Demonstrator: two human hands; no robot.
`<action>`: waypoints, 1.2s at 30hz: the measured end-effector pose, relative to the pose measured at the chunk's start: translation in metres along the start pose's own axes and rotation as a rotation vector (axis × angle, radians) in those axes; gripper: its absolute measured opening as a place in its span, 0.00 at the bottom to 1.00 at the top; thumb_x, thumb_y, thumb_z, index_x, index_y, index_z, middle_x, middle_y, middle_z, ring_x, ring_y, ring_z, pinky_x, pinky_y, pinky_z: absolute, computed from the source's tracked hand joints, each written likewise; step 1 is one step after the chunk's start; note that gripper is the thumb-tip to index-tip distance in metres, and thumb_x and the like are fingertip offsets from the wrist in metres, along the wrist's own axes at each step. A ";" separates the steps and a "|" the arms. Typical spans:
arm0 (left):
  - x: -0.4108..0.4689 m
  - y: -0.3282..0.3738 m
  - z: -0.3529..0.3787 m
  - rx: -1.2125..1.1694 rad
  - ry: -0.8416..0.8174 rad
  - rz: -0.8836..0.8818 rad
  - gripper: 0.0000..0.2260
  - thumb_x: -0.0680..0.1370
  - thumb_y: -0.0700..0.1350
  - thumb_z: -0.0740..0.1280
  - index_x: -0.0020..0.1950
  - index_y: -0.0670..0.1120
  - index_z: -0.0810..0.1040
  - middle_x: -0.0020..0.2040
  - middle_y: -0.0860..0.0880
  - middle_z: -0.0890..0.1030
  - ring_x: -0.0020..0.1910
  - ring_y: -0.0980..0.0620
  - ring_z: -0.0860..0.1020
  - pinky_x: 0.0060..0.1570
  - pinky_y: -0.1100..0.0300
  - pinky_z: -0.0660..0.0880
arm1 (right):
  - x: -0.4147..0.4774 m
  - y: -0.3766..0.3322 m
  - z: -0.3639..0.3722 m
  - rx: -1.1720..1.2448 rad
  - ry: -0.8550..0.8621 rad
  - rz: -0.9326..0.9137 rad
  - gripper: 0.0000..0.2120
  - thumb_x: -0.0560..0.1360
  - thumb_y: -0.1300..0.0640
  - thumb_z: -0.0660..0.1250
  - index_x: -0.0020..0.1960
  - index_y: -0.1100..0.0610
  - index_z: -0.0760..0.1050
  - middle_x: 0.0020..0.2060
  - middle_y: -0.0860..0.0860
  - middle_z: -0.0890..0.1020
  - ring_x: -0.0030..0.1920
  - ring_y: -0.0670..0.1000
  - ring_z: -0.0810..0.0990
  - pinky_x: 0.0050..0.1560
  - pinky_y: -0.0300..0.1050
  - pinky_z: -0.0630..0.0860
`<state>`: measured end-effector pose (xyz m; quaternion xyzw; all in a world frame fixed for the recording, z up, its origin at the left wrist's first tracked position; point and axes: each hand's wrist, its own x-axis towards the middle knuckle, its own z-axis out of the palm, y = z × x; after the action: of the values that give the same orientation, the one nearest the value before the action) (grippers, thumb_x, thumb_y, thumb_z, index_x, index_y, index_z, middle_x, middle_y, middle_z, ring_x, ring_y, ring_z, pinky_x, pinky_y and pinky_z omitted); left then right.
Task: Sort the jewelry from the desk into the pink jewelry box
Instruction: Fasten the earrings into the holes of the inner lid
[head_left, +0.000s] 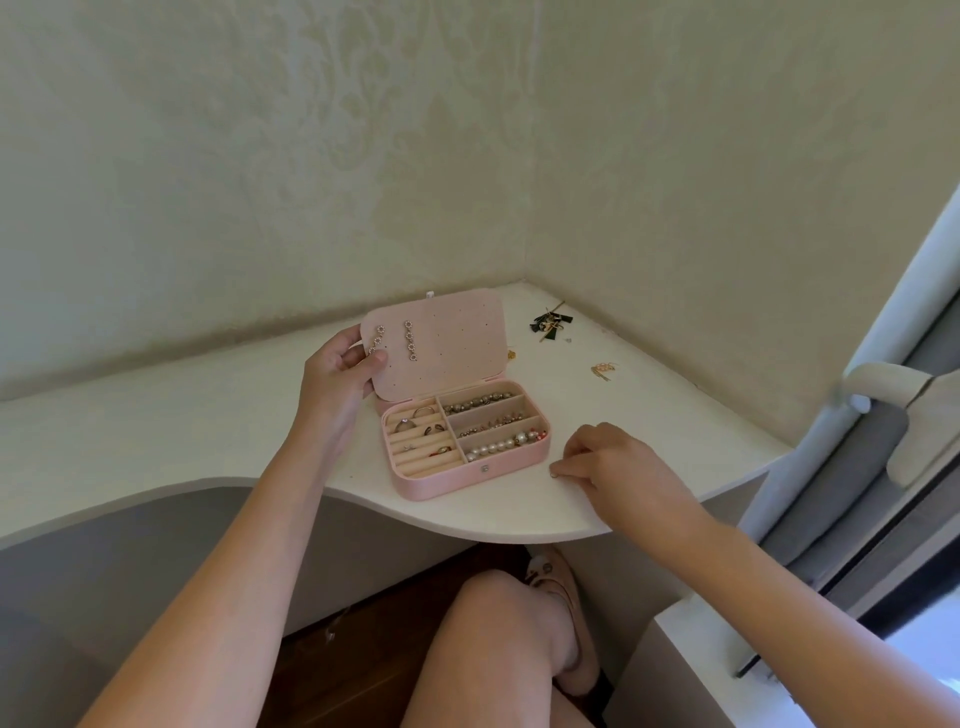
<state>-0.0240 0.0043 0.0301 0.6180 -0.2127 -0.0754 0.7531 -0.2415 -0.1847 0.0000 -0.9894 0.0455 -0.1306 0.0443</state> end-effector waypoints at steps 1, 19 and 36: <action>-0.001 0.000 0.000 -0.003 -0.001 0.001 0.14 0.77 0.32 0.62 0.57 0.48 0.77 0.44 0.53 0.85 0.46 0.56 0.82 0.46 0.62 0.78 | -0.004 0.002 0.002 0.025 0.033 -0.042 0.18 0.70 0.69 0.69 0.54 0.52 0.82 0.48 0.53 0.81 0.48 0.56 0.80 0.46 0.43 0.75; -0.001 0.005 0.001 0.049 0.011 0.003 0.13 0.77 0.31 0.62 0.58 0.44 0.76 0.44 0.52 0.84 0.44 0.55 0.82 0.48 0.59 0.80 | -0.030 -0.015 0.005 0.455 0.262 -0.269 0.09 0.75 0.52 0.66 0.46 0.54 0.84 0.43 0.46 0.83 0.44 0.41 0.79 0.47 0.33 0.76; 0.009 0.004 -0.008 0.037 -0.020 -0.025 0.14 0.76 0.33 0.64 0.58 0.47 0.77 0.48 0.43 0.84 0.49 0.44 0.82 0.50 0.50 0.79 | 0.134 -0.088 -0.043 1.112 0.344 0.158 0.02 0.73 0.60 0.71 0.43 0.55 0.82 0.33 0.48 0.82 0.34 0.44 0.80 0.42 0.39 0.78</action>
<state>-0.0126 0.0092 0.0349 0.6337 -0.2140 -0.0871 0.7382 -0.1169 -0.1146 0.0842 -0.7758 0.0505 -0.2899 0.5582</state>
